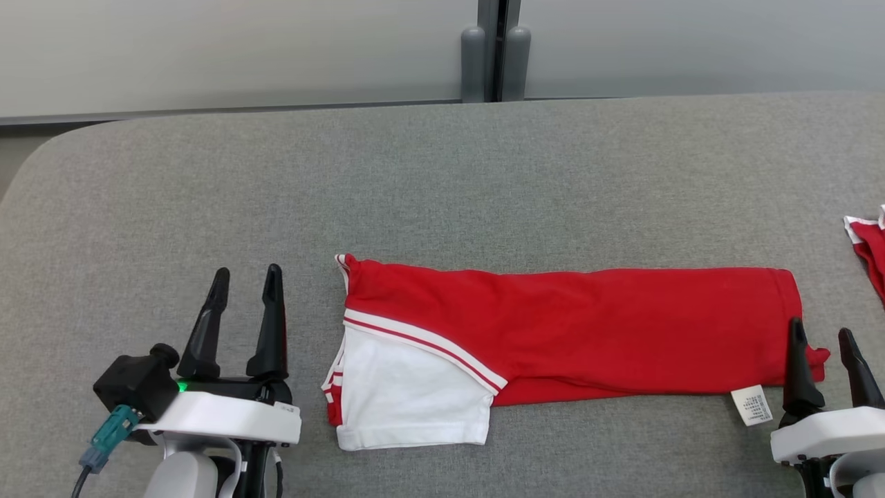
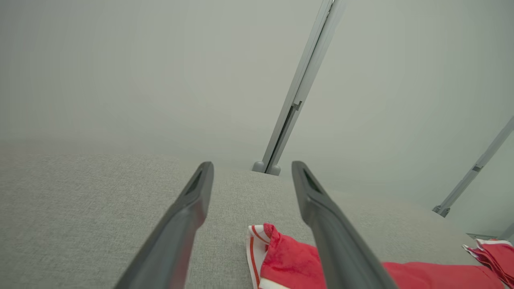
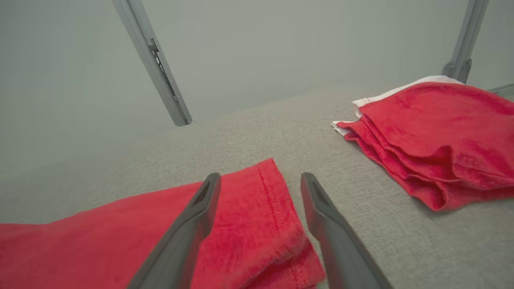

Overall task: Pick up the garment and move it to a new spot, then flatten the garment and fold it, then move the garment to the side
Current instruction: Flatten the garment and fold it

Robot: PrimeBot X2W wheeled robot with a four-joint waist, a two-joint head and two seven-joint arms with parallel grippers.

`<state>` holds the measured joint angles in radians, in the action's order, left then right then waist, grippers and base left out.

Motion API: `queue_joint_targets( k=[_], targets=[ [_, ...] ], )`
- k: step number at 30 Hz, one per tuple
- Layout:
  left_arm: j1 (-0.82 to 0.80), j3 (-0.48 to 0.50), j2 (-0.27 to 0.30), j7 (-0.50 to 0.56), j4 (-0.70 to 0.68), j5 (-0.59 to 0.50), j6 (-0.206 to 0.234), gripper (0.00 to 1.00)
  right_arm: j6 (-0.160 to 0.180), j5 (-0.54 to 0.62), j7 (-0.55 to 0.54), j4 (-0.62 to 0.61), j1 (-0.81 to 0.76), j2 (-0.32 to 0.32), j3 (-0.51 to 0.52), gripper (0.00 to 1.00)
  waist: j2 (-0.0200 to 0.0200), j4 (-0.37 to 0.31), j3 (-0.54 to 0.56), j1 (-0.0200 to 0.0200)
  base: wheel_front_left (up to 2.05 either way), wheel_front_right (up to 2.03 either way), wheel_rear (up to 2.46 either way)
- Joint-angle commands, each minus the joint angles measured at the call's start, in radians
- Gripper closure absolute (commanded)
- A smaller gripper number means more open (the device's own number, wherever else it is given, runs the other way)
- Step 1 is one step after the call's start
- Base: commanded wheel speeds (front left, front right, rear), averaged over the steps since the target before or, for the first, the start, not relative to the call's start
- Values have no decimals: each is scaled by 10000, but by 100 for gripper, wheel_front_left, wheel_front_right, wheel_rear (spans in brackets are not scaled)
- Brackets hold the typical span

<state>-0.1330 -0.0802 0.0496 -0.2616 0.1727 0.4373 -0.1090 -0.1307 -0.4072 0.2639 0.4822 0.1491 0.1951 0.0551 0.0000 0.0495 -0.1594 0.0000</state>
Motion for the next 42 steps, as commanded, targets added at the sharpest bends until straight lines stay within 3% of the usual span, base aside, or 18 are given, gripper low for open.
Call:
queue_joint_targets(
  k=[1, 12, 20, 21, 22, 28, 36, 42],
  targets=[
    [-240, -36, 36, -42, 27, -30, -42, 0, -1, -92, 4, 445, 288, 3, 128, 0, 0, 28, -113, 0, 0, 0, 0],
    [-476, -232, 31, -42, 149, -64, -29, 0, -1, -228, 4, 2759, 1372, -69, 394, 0, 0, 165, -502, 0, 0, 0, 0],
    [-496, -202, 32, -42, 187, -58, 0, 0, -1, -649, -10, 3463, 1569, -129, -72, 0, 0, 217, -515, 0, 0, 0, 0],
    [-487, -211, 32, -42, 197, -57, 9, 0, -1, -715, -16, 3538, 1582, -108, -136, 57, 0, 218, -506, 0, 0, 0, 0],
    [-480, -222, 29, -42, 204, -53, 21, 0, -1, -778, -22, 3589, 1598, -78, -188, 100, 0, 217, -497, 0, 0, 0, 0],
    [-463, -248, 31, -42, 244, -58, 35, 0, 10, -927, -1, 3417, 1628, 302, -56, 100, 0, 180, -413, 0, 0, 0, 0],
    [-355, -277, 32, -42, 277, 26, 53, 0, 9, -114, 6, 3239, 1736, 858, 1734, 100, 0, 132, -275, 0, 0, 0, 0],
    [-384, -285, 30, -41, 326, 169, 81, 0, 7, 491, 6, 2588, 1828, 592, 2418, 100, 0, 161, -134, 0, 0, 0, 0]
  ],
)
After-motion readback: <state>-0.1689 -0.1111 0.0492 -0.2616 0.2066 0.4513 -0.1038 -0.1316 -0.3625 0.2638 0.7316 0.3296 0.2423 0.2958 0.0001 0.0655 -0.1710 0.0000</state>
